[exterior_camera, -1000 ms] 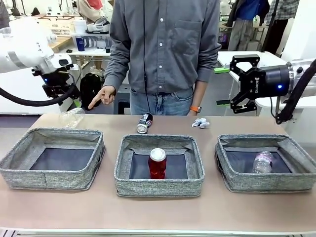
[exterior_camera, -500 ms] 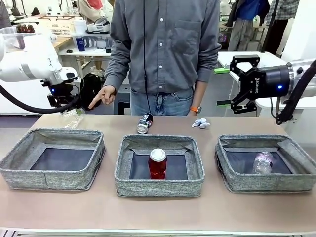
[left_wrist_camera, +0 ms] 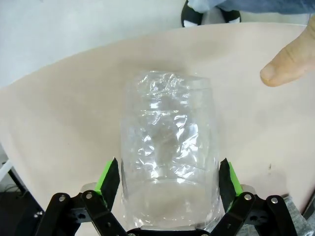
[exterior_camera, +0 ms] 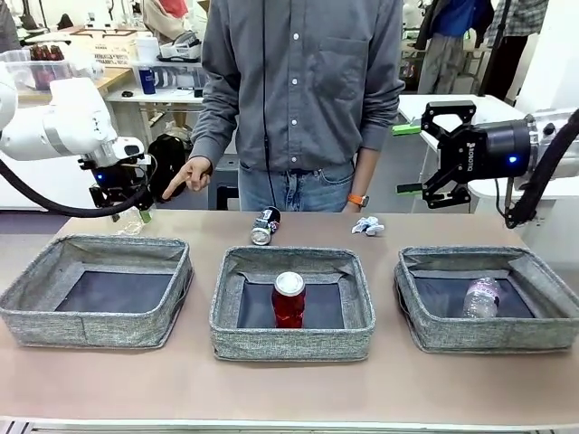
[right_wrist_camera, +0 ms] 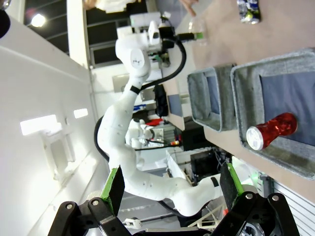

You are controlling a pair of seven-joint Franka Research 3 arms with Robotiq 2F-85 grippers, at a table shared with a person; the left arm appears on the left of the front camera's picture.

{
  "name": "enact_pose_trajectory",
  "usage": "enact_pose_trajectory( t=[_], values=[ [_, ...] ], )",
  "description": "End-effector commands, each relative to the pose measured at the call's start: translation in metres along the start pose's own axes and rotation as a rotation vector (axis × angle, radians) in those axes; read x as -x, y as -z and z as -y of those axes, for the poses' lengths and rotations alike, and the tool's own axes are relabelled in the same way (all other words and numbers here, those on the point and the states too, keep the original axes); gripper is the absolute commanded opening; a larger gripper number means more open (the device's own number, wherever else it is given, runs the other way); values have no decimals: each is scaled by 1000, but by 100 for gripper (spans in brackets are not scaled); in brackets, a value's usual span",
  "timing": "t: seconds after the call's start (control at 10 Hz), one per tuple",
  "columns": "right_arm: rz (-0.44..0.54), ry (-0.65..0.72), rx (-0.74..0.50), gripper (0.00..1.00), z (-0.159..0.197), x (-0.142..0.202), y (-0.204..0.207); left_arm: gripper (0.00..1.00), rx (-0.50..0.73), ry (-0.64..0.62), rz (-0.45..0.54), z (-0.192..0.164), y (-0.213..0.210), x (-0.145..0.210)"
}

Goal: Sort the waste into the appropriate baskets.
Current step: Pick up the waste item pointed out by the person.

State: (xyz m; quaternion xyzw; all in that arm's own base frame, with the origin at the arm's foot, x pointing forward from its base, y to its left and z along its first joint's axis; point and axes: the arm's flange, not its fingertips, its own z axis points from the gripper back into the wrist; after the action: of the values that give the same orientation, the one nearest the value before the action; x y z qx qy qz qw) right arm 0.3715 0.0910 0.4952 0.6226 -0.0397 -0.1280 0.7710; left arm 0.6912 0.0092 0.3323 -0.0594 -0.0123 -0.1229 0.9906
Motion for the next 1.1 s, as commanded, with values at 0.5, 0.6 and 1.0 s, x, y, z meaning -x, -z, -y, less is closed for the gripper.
enact_pose_trajectory(
  t=[0.5, 0.6, 1.0],
  values=[
    [3, 15, 11, 100, -3, 1, 0, 56, -33, 1, -37, 2, -7, 1],
    [3, 15, 11, 100, -3, 1, 0, 42, -33, 2, -39, 3, -8, 2],
    [3, 15, 11, 100, -3, 1, 0, 37, -41, 10, -59, 0, -12, 6]
  ],
)
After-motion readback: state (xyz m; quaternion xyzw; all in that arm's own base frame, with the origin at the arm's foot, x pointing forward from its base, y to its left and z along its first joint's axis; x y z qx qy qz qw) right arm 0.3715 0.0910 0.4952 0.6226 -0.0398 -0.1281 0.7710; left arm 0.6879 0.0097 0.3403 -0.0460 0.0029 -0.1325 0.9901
